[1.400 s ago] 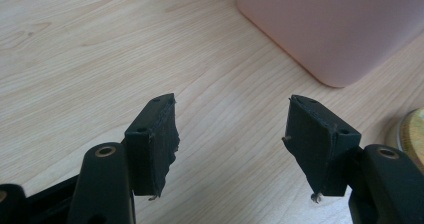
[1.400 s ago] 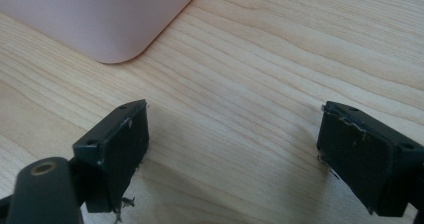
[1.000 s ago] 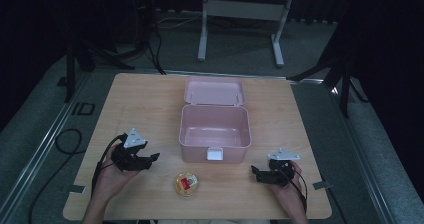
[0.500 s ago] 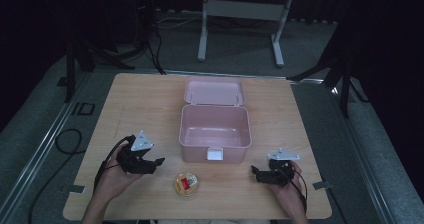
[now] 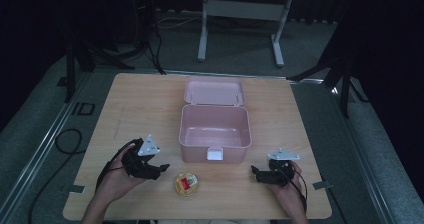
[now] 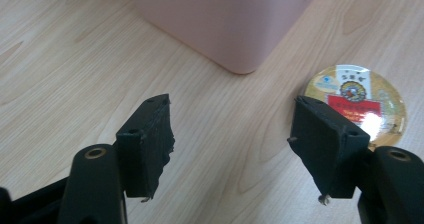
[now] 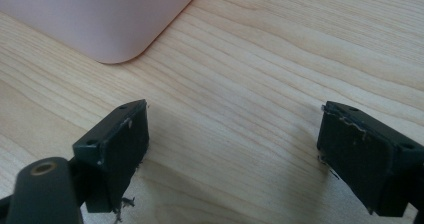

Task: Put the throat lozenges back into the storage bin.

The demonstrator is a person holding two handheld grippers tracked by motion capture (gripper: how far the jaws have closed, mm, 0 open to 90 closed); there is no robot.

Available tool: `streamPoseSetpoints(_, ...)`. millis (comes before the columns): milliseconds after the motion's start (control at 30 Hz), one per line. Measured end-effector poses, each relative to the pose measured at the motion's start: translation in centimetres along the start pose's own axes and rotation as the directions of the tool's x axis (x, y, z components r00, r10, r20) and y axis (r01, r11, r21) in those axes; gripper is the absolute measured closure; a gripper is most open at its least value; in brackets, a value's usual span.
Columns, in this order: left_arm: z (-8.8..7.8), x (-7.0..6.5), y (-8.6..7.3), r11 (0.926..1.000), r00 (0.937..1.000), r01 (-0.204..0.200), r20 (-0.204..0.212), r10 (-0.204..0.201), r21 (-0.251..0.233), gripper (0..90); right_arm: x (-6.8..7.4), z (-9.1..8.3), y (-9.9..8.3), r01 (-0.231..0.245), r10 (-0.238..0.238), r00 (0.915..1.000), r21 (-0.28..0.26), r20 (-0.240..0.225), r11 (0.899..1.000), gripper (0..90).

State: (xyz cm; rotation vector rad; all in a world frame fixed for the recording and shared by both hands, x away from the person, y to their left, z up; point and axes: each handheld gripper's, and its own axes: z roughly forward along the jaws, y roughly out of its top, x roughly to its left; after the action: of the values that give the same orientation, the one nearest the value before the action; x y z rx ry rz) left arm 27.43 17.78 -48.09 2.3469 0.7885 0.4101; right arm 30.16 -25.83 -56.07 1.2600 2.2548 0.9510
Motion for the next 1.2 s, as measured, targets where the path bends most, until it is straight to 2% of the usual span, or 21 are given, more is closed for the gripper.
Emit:
streamPoseSetpoints(233, 0.1, -0.6, 0.4, 0.9993, 0.9992, -0.034, 0.02, 0.034, 0.012, 32.8, 0.0, 0.0, 0.0, -0.001, 0.001, 1.0, 0.0, 0.0, 1.0, 12.9)
streamPoseSetpoints(333, 0.1, -0.8, 0.5, 0.9993, 0.9988, -0.037, 0.032, 0.036, 0.012, 32.8, 0.0, 0.0, 0.0, -0.001, 0.001, 1.0, 0.0, 0.0, 1.0, 12.9)
streamPoseSetpoints(800, 0.3, -1.7, 1.0, 0.9969, 0.9924, -0.078, 0.096, 0.077, 0.008, 32.2, 0.0, 0.0, 0.0, -0.001, 0.001, 1.0, 0.0, 0.0, 1.0, 12.9)
streamPoseSetpoints(1167, 0.8, -2.5, 1.2, 0.9943, 0.984, -0.106, 0.144, 0.104, 0.008, 30.6, 0.0, 0.0, 0.0, -0.002, 0.002, 1.0, 0.0, 0.0, 1.0, 12.9)
streamPoseSetpoints(1200, 0.9, -2.7, 1.3, 0.9933, 0.9813, -0.115, 0.157, 0.112, 0.012, 30.6, 0.0, 0.0, 0.0, -0.002, 0.002, 1.0, 0.0, 0.0, 1.0, 12.9)
